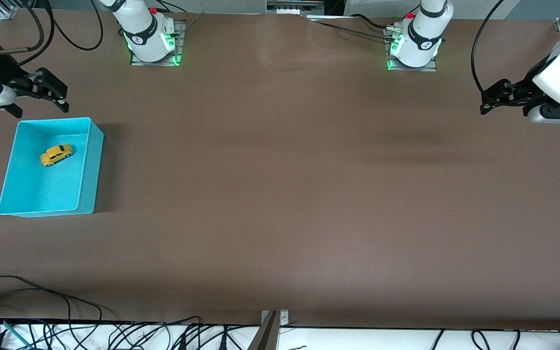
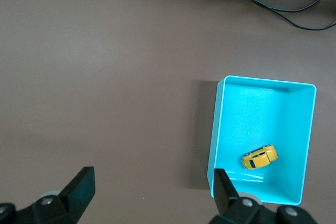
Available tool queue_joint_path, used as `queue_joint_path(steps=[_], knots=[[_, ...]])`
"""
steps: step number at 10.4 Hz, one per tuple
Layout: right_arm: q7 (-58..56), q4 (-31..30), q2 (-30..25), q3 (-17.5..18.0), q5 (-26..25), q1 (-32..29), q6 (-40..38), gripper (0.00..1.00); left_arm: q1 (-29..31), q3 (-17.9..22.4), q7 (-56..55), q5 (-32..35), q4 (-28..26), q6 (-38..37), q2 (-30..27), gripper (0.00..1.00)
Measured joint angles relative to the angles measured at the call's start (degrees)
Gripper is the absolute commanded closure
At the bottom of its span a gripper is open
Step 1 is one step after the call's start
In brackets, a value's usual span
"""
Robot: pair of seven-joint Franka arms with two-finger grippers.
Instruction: Wind up and store yellow beetle car
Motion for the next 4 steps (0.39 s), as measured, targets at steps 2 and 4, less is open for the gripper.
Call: queue_joint_path(steps=[2,4], knots=[[0.0,0.8,1.3,-0.1,0.0,0.0,-0.6,0.00,0.0,0.0,0.0,0.0,0.0,0.0,0.0,0.00],[0.0,0.8,1.8,-0.1,0.0,0.0,-1.4,0.00,0.0,0.0,0.0,0.0,0.0,0.0,0.0,0.00]])
